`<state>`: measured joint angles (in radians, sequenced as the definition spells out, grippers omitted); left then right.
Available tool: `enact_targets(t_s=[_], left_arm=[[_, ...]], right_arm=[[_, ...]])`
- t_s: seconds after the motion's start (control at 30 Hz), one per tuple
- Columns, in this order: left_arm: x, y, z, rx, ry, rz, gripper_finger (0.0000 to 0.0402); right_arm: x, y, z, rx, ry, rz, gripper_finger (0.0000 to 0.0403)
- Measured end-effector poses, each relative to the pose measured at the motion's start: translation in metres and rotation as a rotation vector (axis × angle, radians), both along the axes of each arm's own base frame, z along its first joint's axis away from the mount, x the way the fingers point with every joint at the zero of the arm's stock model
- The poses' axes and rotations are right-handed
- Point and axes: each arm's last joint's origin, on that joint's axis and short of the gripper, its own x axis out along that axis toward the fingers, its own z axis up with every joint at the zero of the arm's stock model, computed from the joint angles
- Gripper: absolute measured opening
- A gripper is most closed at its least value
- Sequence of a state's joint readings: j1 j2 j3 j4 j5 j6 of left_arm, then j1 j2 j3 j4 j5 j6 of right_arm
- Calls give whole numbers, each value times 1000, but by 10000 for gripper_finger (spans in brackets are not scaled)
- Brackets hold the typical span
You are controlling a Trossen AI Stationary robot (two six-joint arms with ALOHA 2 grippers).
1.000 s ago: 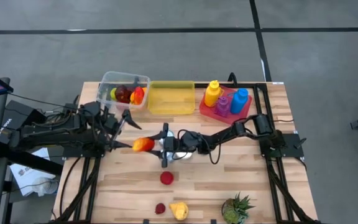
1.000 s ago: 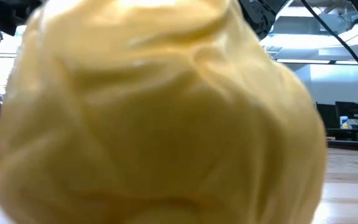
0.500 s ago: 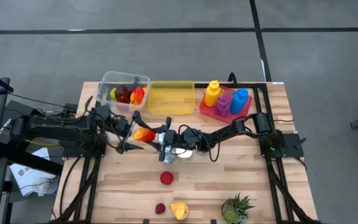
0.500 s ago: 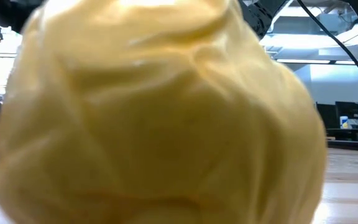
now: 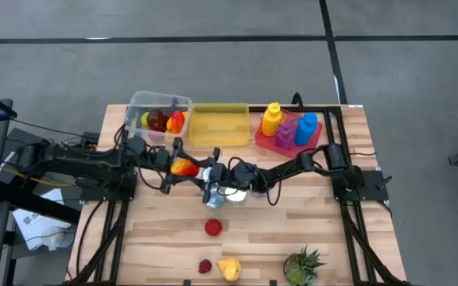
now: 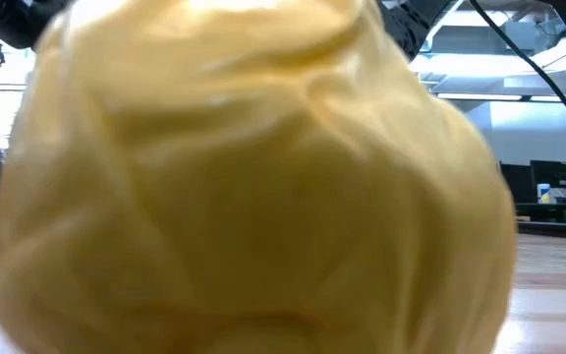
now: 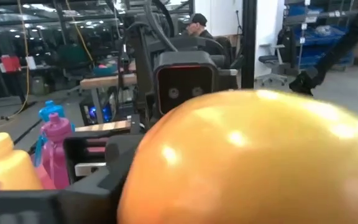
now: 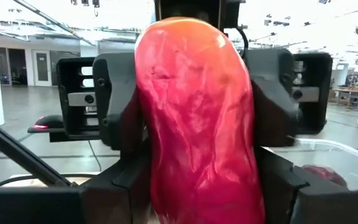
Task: Pick & Place Food Item
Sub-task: Put the red mango into the transparent bin
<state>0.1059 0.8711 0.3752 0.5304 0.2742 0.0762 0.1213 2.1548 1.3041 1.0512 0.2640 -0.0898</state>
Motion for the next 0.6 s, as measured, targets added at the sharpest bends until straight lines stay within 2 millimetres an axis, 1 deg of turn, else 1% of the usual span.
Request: enact_targets(t_s=[0.07,0.1,0.2,0.27,0.37,0.47,0.6], left_arm=[[-2,0,0,12,5,-2,212],[-3,0,0,17,10,-1,212],[-3,0,-2,-4,39,12,212],[-3,0,-5,-34,70,29,202],[-3,3,-7,-9,79,81,202],[-4,5,-7,27,80,163,204],[-5,9,-8,106,94,296,201]], right_arm=[[1,0,-1,-2,18,3,187],[1,0,-2,-5,30,8,196],[1,1,-5,-18,73,33,250],[2,2,-10,-37,112,41,285],[2,3,-12,-33,145,45,318],[2,3,-14,-26,162,29,336],[2,1,-17,-23,200,16,342]])
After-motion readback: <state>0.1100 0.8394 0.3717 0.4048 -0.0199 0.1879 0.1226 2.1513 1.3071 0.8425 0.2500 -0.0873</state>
